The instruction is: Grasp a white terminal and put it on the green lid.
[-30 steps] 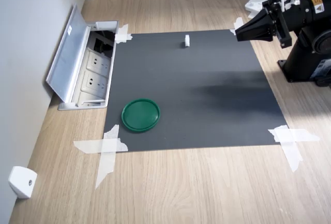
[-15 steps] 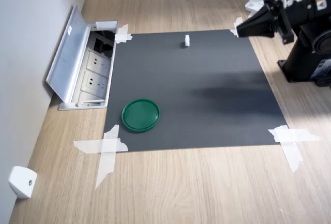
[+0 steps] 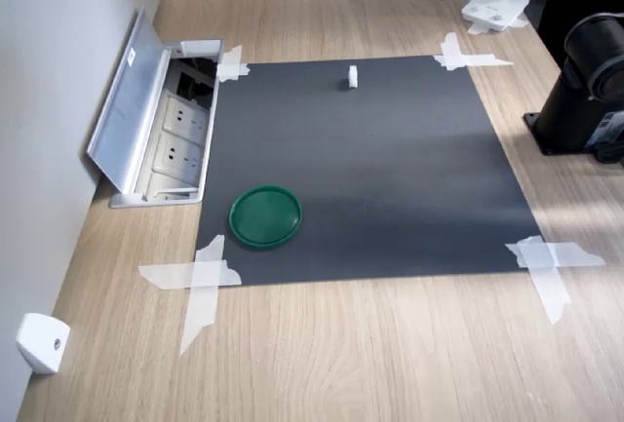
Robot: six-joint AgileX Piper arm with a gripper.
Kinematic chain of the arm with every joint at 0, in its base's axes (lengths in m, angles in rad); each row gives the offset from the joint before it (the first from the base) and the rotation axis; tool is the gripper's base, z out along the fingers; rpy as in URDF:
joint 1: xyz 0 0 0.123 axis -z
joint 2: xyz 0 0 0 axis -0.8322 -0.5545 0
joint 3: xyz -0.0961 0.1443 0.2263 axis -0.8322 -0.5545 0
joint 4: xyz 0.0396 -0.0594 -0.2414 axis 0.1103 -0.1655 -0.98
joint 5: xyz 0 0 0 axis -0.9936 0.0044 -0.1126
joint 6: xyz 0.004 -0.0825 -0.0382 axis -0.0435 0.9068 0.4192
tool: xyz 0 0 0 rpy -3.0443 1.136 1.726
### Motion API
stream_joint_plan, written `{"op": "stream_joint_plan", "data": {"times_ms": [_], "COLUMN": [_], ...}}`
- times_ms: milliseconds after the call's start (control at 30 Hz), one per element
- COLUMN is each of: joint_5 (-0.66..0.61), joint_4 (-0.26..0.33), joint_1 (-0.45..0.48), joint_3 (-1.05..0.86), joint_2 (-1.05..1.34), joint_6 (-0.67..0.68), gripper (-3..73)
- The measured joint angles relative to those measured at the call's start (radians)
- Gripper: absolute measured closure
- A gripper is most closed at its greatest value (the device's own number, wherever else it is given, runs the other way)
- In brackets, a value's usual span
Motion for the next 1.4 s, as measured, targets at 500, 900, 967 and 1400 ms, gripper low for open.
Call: {"op": "stream_joint_plan", "data": {"times_ms": [500, 900, 967, 1400], "joint_5": [-0.414, -0.505, -0.507, -0.718], "joint_4": [-0.035, 0.039, 0.037, 0.051], "joint_1": [0.005, 0.163, 0.181, 0.370], "joint_3": [0.274, 0.404, 0.423, 0.623], "joint_2": [-0.363, -0.588, -0.623, -0.791], "joint_6": [0.134, 0.415, 0.428, 0.559], "gripper": [70.0, 39.4, 29.5, 7.5]}}
